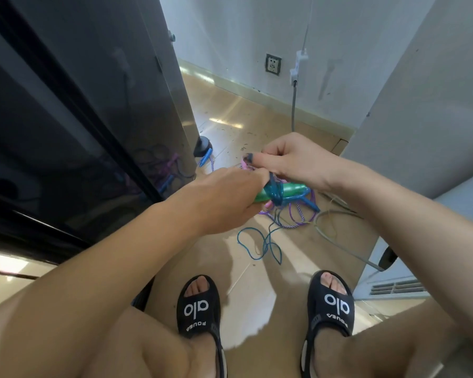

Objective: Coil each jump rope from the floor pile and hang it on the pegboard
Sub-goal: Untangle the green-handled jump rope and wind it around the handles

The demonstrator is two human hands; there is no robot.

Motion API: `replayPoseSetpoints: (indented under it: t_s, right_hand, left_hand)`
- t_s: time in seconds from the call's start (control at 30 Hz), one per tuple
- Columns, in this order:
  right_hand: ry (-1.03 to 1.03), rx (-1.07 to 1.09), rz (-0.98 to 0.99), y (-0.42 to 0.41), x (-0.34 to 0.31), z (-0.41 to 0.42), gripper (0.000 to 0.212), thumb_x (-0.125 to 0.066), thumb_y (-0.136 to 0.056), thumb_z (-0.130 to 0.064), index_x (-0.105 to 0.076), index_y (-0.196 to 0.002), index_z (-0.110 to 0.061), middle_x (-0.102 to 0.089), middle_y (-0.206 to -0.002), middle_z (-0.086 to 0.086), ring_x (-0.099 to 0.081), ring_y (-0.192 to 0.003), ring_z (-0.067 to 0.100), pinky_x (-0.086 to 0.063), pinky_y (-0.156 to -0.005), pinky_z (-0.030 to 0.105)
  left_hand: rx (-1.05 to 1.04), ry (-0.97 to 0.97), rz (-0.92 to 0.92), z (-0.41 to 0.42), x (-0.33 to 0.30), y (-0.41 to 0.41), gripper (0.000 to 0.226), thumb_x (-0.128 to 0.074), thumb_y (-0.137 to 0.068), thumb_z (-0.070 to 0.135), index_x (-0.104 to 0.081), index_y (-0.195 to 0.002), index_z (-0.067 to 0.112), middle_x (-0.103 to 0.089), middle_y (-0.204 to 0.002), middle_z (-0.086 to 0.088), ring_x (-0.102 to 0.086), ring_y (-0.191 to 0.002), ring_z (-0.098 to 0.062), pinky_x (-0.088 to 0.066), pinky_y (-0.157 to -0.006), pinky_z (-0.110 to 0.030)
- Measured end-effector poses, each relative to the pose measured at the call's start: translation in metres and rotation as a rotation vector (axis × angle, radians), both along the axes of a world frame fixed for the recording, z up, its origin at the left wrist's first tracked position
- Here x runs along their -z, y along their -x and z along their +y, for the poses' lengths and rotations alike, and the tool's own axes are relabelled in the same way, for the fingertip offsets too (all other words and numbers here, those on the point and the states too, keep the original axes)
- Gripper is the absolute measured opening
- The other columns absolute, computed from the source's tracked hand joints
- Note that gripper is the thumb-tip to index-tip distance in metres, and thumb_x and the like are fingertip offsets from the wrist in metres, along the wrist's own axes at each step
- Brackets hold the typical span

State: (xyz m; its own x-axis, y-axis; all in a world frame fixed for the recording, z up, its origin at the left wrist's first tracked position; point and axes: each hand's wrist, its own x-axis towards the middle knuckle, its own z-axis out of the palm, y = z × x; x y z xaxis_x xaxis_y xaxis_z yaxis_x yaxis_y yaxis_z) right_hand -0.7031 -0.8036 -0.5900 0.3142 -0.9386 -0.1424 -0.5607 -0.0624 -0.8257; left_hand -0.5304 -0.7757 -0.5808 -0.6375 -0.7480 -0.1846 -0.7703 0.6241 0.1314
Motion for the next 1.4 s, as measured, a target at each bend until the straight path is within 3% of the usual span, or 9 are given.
replayPoseSetpoints:
  t_s: [0.13, 0.23, 0.37, 0.53, 0.73, 0.97, 1.1, 1.27, 1.4]
  right_hand:
    - [-0.124, 0.107, -0.189, 0.000, 0.012, -0.004, 0.057, -0.062, -0.090, -0.055, -0.057, -0.067, -0.003, -0.044, -0.061, 0.012, -0.041, -0.054, 0.024, -0.036, -0.054, 0.026]
    - [-0.100, 0.170, -0.145, -0.005, 0.026, -0.001, 0.040, -0.057, -0.096, -0.032, -0.051, -0.066, -0.006, -0.043, -0.059, 0.008, -0.042, -0.052, 0.043, -0.040, -0.050, 0.026]
    - [-0.116, 0.274, -0.024, -0.024, 0.051, 0.016, 0.055, -0.038, -0.099, -0.043, -0.048, -0.053, -0.014, -0.040, -0.050, -0.007, -0.035, -0.053, 0.020, -0.035, -0.058, 0.031]
    - [0.081, 0.193, 0.130, -0.049, 0.038, 0.054, 0.048, -0.031, -0.106, -0.034, -0.035, -0.062, -0.015, -0.042, -0.056, 0.000, -0.041, -0.067, 0.030, -0.034, -0.063, 0.039]
    - [0.623, -0.080, 0.503, -0.049, 0.013, 0.057, 0.041, -0.045, -0.098, -0.039, -0.031, -0.064, -0.020, -0.029, -0.050, -0.003, -0.035, -0.050, 0.032, -0.027, -0.045, 0.029]
    - [0.358, 0.066, 0.317, -0.028, 0.012, 0.009, 0.041, -0.037, -0.106, -0.039, -0.043, -0.075, -0.011, -0.049, -0.070, 0.004, -0.044, -0.070, 0.029, -0.038, -0.063, 0.041]
    - [0.155, 0.075, 0.189, -0.029, 0.019, 0.009, 0.042, -0.036, -0.106, -0.038, -0.040, -0.073, -0.013, -0.044, -0.066, 0.004, -0.037, -0.064, 0.021, -0.031, -0.061, 0.037]
    - [0.185, 0.092, 0.203, -0.029, 0.018, 0.012, 0.045, -0.034, -0.106, -0.039, -0.043, -0.074, -0.008, -0.053, -0.070, 0.014, -0.049, -0.067, 0.032, -0.043, -0.066, 0.040]
    - [0.271, 0.140, 0.216, -0.028, 0.017, 0.013, 0.048, -0.033, -0.107, -0.039, -0.043, -0.075, -0.004, -0.054, -0.071, 0.021, -0.050, -0.069, 0.038, -0.041, -0.067, 0.044]
  left_hand:
    - [-0.059, 0.011, 0.226, 0.008, -0.010, -0.001, 0.021, -0.052, -0.099, 0.037, -0.048, -0.106, 0.018, -0.041, -0.071, 0.011, -0.043, -0.068, -0.018, -0.034, -0.064, -0.035]
    - [-0.176, 0.005, 0.397, 0.004, -0.016, -0.008, 0.014, -0.059, -0.098, 0.030, -0.048, -0.104, 0.025, -0.048, -0.069, 0.010, -0.047, -0.060, -0.007, -0.030, -0.058, -0.031]
    - [-0.337, -0.035, 0.513, -0.007, -0.015, -0.015, 0.020, -0.061, -0.094, 0.023, -0.042, -0.101, 0.026, -0.058, -0.074, 0.003, -0.057, -0.070, -0.023, -0.043, -0.061, -0.039]
    - [-0.419, 0.006, 0.262, -0.028, 0.005, -0.029, 0.029, -0.051, -0.096, 0.022, -0.046, -0.122, 0.014, -0.061, -0.095, -0.013, -0.060, -0.083, -0.034, -0.053, -0.075, -0.048]
    - [-0.359, -0.081, -0.123, -0.031, 0.031, -0.031, 0.016, -0.041, -0.095, 0.002, -0.045, -0.109, 0.008, -0.059, -0.098, -0.013, -0.060, -0.090, -0.034, -0.053, -0.074, -0.045]
    - [-0.028, 0.187, -0.258, -0.014, 0.035, -0.015, 0.021, -0.042, -0.105, 0.028, -0.038, -0.116, 0.011, -0.040, -0.089, -0.005, -0.057, -0.084, -0.032, -0.041, -0.068, -0.034]
    - [-0.010, 0.217, -0.225, -0.010, 0.037, -0.011, 0.038, -0.044, -0.104, 0.031, -0.038, -0.131, 0.005, -0.053, -0.104, -0.009, -0.063, -0.099, -0.031, -0.041, -0.072, -0.033]
    - [-0.021, 0.188, -0.020, -0.005, 0.046, -0.013, 0.037, -0.049, -0.096, 0.030, -0.046, -0.119, 0.001, -0.044, -0.116, -0.016, -0.059, -0.099, -0.035, -0.055, -0.080, -0.039]
    - [-0.164, -0.021, 0.166, -0.005, 0.036, -0.013, 0.018, -0.053, -0.093, 0.025, -0.044, -0.089, 0.009, -0.036, -0.100, -0.006, -0.053, -0.085, -0.035, -0.051, -0.078, -0.044]
